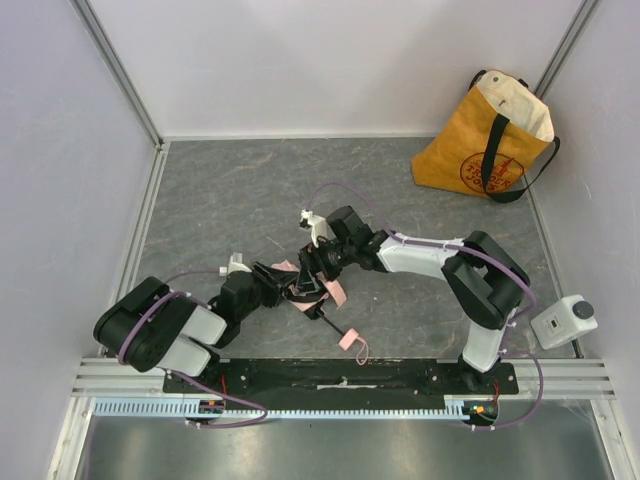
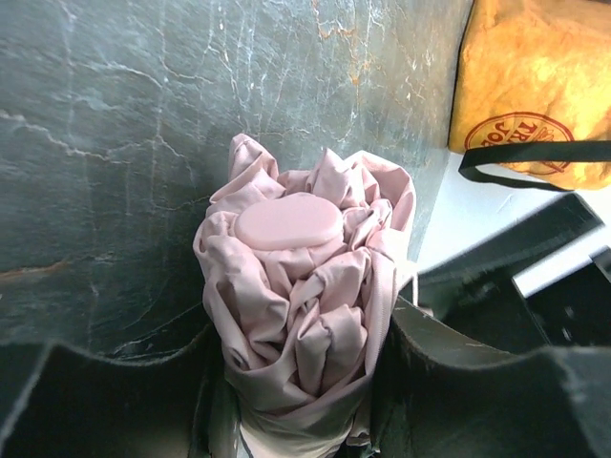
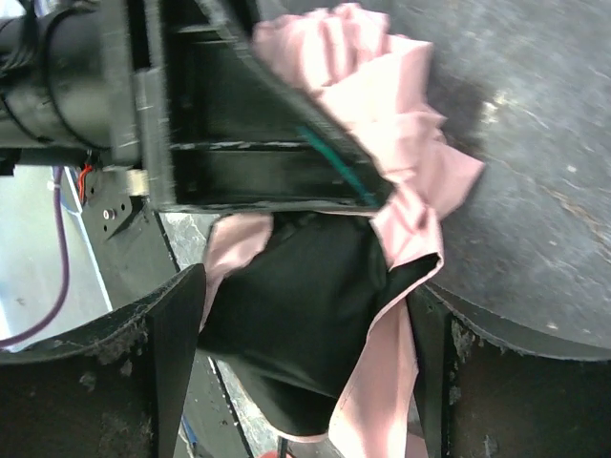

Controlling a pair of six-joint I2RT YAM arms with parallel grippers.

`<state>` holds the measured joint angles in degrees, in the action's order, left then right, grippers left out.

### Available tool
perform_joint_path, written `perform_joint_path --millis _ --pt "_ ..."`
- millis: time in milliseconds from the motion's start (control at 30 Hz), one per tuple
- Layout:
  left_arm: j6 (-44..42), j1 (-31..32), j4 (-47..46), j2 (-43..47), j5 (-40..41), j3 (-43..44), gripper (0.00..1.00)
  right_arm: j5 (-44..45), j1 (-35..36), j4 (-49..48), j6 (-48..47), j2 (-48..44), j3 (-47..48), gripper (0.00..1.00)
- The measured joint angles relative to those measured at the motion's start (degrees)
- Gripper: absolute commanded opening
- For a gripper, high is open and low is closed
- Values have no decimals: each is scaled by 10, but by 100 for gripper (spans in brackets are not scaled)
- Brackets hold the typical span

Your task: Put away the umbrella

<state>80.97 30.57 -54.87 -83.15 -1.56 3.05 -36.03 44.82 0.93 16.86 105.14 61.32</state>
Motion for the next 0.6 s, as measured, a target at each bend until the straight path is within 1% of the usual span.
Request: perform_joint_path --millis 133,233,333,433,500,533,600 --pt "15 5 16 10 10 0 2 46 40 -11 -25 -30 -14 87" --pt "31 7 31 18 15 0 2 81 57 -12 -40 -34 -17 88" --pt "58 7 74 41 17 5 2 127 79 -4 -63 -34 -17 89" --pt "75 8 175 82 18 33 2 191 112 6 -90 -34 -17 89" --pt "82 11 251 109 21 55 2 256 143 12 -111 -34 -17 88" --pt "86 11 286 122 22 63 1 284 157 14 -120 -33 -17 84" --pt "94 14 350 145 26 78 2 350 186 16 -137 -26 -16 80"
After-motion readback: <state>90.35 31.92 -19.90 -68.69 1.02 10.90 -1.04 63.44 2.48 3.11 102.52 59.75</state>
